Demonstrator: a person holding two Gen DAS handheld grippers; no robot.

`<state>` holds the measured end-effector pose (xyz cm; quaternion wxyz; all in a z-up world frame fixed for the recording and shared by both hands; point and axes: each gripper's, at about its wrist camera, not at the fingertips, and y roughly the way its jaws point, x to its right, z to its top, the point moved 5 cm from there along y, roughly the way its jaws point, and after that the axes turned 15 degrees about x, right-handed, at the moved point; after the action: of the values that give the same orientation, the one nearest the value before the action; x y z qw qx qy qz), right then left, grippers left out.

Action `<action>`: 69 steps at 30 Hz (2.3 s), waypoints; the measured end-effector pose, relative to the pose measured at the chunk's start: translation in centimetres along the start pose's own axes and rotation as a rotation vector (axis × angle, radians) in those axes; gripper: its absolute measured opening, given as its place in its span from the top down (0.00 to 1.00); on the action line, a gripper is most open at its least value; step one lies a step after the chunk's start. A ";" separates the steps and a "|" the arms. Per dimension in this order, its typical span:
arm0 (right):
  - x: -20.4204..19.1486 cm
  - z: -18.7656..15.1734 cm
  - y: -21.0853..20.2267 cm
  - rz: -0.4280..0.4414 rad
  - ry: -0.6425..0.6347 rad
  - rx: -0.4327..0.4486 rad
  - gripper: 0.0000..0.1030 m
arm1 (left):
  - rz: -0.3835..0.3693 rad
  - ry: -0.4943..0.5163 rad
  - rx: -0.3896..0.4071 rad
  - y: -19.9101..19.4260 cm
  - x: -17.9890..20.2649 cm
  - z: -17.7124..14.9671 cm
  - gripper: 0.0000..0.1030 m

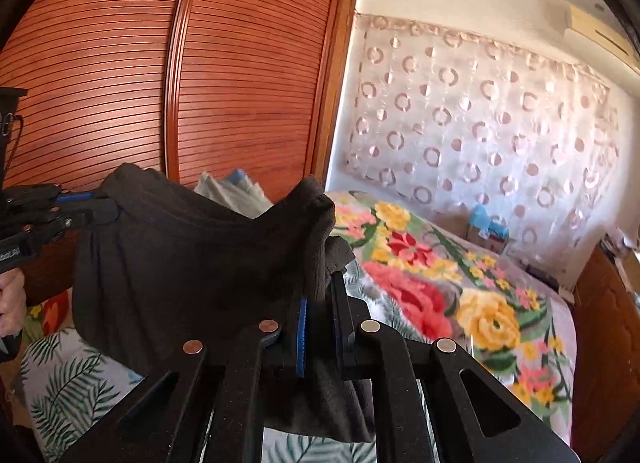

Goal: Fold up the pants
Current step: 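Carry the shorts with both grippers over to the folded jeans stack, then lower the shorts onto the jeans stack and open both grippers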

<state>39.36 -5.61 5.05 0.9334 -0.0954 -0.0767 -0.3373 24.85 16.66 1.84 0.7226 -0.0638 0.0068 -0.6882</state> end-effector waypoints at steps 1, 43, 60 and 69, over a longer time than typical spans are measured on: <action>0.1 0.1 0.5 0.008 -0.002 0.007 0.91 | 0.008 -0.001 0.010 -0.2 -0.2 0.1 0.90; -0.6 0.4 9.9 0.127 -0.058 -0.020 0.70 | 0.238 -0.126 -0.081 -1.3 -6.5 -6.5 0.86; 2.3 -1.6 8.6 0.056 0.064 -0.100 0.65 | 0.256 -0.104 -0.111 -1.6 -6.4 -6.9 0.78; 0.5 -1.6 1.7 0.035 0.121 -0.093 0.65 | 0.238 -0.049 -0.109 -3.3 -4.7 -6.2 0.58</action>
<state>41.00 -5.01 3.38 0.9366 -0.1193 -0.0025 -0.3295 20.70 20.69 -4.38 0.7945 -0.1185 0.0340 -0.5946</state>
